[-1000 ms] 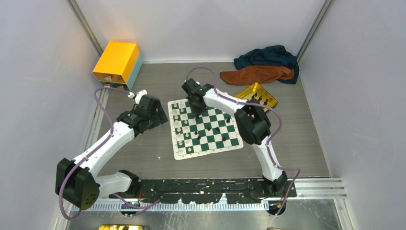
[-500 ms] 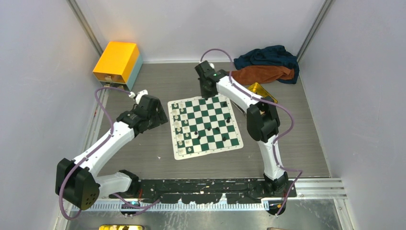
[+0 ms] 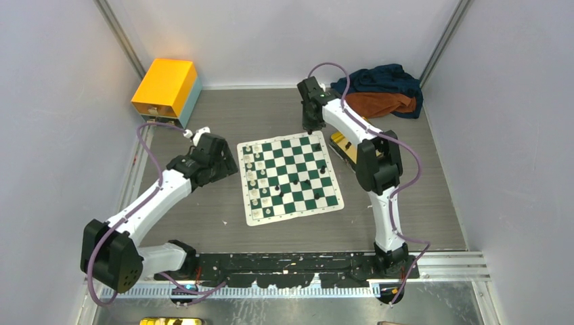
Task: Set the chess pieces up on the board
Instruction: Place the chess piece on the chessboard.
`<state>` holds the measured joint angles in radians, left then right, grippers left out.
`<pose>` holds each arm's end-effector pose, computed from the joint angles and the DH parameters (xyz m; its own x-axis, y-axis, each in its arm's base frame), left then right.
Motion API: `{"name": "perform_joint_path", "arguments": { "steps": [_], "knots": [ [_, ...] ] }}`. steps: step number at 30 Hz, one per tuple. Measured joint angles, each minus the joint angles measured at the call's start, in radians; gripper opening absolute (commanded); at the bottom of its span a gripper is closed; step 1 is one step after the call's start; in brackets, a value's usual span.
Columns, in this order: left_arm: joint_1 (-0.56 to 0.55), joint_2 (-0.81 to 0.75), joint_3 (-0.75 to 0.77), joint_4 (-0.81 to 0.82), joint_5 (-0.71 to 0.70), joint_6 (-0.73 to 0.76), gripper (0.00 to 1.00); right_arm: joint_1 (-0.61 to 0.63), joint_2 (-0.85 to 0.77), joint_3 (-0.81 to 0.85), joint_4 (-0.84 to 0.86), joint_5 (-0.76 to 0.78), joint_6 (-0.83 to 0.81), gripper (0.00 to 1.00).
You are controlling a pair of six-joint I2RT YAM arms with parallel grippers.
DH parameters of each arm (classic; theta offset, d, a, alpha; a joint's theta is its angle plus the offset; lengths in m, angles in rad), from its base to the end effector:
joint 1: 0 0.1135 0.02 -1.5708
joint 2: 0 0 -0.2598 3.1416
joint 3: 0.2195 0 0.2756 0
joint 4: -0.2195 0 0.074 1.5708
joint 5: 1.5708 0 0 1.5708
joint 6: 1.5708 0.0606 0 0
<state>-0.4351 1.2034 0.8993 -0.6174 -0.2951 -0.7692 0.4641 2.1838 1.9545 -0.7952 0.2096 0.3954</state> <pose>0.2623 -0.1025 0.2276 -0.6885 -0.4138 -0.5955 -0.3272 0.9101 -0.2541 0.4655 0.2189 0.2094 -0.8365 0.0026 -0.5479 -0.0205 0.9991 0.0360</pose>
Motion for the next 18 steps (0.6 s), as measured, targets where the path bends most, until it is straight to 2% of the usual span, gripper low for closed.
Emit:
{"name": "perform_joint_path", "arguments": {
  "steps": [18],
  "knots": [
    [0.006, 0.052, 0.0, 0.032, 0.011, 0.001, 0.75, -0.064, 0.102, 0.02, -0.018, -0.035, 0.005, 0.01]
  ]
}}
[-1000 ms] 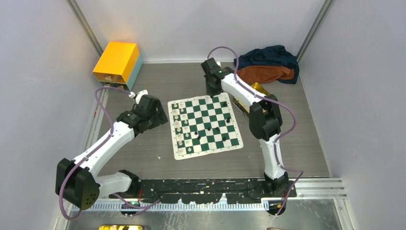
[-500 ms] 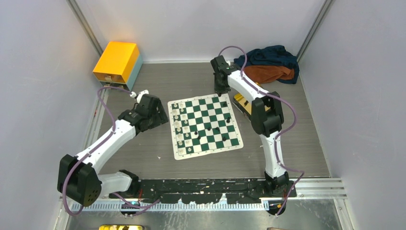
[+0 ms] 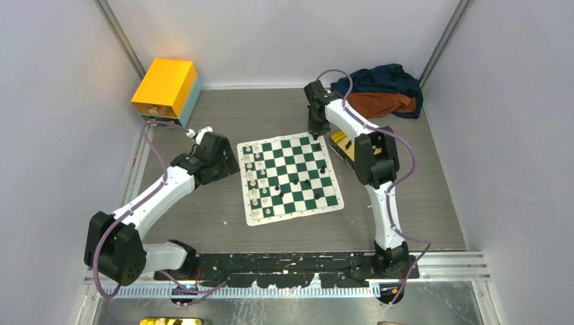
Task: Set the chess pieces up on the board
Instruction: Place the chess piece on the chessboard.
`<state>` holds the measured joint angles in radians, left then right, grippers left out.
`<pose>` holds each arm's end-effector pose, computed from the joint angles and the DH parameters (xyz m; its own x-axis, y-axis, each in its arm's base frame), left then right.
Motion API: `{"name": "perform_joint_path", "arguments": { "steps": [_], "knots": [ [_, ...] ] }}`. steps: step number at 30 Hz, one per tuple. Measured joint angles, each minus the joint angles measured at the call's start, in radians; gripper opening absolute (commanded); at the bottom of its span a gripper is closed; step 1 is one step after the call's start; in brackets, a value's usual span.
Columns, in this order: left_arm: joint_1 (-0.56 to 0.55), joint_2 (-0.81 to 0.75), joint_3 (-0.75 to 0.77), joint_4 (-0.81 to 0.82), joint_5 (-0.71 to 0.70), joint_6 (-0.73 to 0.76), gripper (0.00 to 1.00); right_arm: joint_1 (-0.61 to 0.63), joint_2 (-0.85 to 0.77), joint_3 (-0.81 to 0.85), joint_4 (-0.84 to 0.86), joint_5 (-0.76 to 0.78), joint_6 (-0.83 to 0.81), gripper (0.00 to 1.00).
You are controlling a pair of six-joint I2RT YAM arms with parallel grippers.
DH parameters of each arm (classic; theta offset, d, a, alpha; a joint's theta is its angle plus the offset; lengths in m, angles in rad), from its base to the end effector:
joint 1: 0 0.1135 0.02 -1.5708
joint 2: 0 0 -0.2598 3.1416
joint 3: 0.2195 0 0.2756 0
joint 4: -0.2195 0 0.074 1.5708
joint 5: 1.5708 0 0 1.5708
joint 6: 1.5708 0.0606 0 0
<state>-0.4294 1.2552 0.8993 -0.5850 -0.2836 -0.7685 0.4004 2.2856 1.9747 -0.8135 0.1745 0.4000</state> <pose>0.2710 -0.1054 0.2162 -0.7019 -0.4125 -0.5807 -0.3310 0.9108 -0.2469 0.4852 0.1940 0.1640 -0.8877 0.0407 -0.4586 0.0335 0.9992 0.0239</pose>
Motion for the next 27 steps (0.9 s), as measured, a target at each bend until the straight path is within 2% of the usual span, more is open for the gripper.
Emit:
{"name": "perform_joint_path", "arguments": {
  "steps": [21, 27],
  "knots": [
    [0.0, 0.062, 0.028, 0.012, 0.008, 0.0, 0.75, -0.023, 0.093, 0.102, -0.04, -0.053, -0.001, 0.02],
    [0.0, 0.072, 0.034, 0.017, 0.01, 0.0, 0.75, -0.023, 0.095, 0.109, -0.048, -0.058, -0.001, 0.13]
  ]
}}
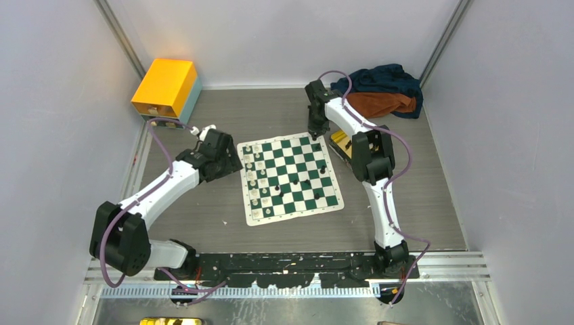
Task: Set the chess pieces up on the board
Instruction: Place the chess piece on the chessboard, then pick up the chess piece from the chessboard.
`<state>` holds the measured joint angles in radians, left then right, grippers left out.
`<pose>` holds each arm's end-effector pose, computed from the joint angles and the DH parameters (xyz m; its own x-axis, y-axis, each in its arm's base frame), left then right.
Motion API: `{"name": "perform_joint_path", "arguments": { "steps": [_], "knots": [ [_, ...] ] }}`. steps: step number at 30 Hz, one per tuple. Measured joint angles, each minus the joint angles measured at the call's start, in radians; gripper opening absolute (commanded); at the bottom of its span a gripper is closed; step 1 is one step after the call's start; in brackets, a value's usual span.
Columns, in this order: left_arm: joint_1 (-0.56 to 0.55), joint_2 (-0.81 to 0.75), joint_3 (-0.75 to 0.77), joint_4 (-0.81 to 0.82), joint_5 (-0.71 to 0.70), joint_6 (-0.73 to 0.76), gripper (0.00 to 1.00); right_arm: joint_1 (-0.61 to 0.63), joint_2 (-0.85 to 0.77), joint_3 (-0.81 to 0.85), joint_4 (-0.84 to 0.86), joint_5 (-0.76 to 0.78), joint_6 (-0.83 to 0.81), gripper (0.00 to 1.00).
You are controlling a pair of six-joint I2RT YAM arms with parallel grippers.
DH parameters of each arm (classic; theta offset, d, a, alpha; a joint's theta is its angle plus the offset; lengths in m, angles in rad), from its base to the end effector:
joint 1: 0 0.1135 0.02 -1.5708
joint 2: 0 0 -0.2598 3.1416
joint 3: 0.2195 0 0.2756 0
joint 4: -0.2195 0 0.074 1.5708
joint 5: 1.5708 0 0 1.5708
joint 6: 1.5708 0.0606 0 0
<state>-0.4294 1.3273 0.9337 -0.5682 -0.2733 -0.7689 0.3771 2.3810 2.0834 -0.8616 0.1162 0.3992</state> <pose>0.2837 -0.1119 0.2093 -0.7171 -0.4080 -0.5651 -0.3313 0.9128 -0.2387 0.5015 0.1911 0.1481 -0.9105 0.0546 -0.4099 0.0340 0.9978 0.0576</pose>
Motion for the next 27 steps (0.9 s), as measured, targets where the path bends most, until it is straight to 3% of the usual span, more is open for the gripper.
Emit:
{"name": "perform_joint_path", "arguments": {
  "steps": [6, 27],
  "knots": [
    [0.0, 0.018, 0.013, 0.001, 0.006, 0.0, 0.76, 0.0, 0.0, 0.0, 0.0, -0.005, -0.002, 0.32],
    [0.0, 0.017, 0.02, 0.001, 0.005, -0.001, 0.76, 0.0, -0.002, 0.058, -0.023, -0.01, -0.023, 0.37]
  ]
}}
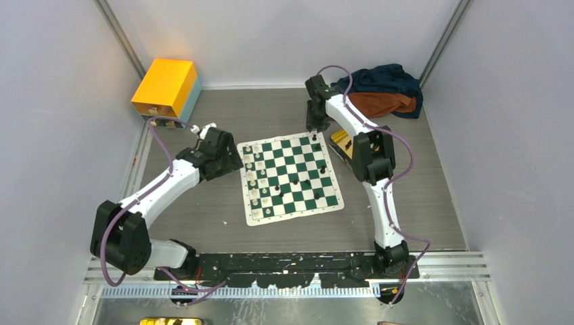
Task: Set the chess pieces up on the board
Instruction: Pick up the chess piece from the chessboard.
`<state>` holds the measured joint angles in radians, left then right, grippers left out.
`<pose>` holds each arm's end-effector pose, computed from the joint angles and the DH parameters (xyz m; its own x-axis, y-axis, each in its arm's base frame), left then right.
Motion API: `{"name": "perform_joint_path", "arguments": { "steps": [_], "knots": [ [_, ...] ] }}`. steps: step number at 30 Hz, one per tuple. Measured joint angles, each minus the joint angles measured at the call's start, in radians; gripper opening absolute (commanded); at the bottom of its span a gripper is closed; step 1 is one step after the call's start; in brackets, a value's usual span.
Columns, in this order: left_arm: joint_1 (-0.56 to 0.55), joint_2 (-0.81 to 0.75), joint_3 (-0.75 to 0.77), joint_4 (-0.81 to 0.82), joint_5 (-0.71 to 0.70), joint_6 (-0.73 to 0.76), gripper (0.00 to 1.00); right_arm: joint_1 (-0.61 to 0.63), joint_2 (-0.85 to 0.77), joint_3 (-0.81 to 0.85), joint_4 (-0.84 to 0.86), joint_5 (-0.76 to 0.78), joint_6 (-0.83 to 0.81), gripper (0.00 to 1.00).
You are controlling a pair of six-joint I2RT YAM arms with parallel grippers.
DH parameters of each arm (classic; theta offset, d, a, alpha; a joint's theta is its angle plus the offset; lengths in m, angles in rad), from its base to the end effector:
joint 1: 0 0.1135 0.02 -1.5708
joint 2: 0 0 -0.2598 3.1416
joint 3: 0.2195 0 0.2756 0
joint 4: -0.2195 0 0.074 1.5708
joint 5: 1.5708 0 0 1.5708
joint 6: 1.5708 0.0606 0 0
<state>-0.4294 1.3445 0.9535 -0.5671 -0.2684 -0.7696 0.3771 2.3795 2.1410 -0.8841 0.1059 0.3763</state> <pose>0.2880 -0.1142 0.2113 -0.7171 -0.4096 -0.5640 -0.3289 0.9122 -0.2444 0.5060 0.1935 0.1666 -0.8982 0.0373 -0.4380 0.0070 0.9975 0.0706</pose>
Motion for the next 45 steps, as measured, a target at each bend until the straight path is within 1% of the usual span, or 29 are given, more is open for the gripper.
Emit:
{"name": "perform_joint_path", "arguments": {
  "steps": [5, 8, 12, 17, 21, 25, 32, 45],
  "knots": [
    [0.0, -0.03, 0.0, -0.002, 0.0, -0.004, 0.76, 0.003, -0.042, -0.002, -0.019, 0.006, -0.005, 0.37],
    [0.0, -0.054, 0.0, -0.003, 0.0, -0.007, 0.76, 0.01, -0.109, -0.032, -0.017, 0.015, -0.01, 0.37],
    [0.0, -0.081, -0.004, -0.002, 0.0, -0.008, 0.75, 0.04, -0.249, -0.138, 0.002, 0.03, -0.027, 0.38],
    [0.0, -0.102, -0.021, -0.002, 0.004, -0.01, 0.74, 0.113, -0.439, -0.309, 0.027, 0.041, -0.057, 0.37],
    [0.0, -0.105, -0.037, -0.002, 0.008, -0.013, 0.73, 0.171, -0.537, -0.424, 0.033, 0.044, -0.068, 0.36],
    [0.001, -0.106, -0.051, -0.001, 0.015, -0.016, 0.73, 0.226, -0.572, -0.516, 0.031, 0.048, -0.068, 0.36],
    [0.001, -0.108, -0.055, 0.001, 0.026, -0.026, 0.73, 0.286, -0.573, -0.664, 0.053, 0.038, -0.054, 0.36],
    [0.001, -0.121, -0.063, 0.001, 0.026, -0.03, 0.73, 0.333, -0.546, -0.689, 0.115, 0.003, -0.029, 0.36]
  ]
}}
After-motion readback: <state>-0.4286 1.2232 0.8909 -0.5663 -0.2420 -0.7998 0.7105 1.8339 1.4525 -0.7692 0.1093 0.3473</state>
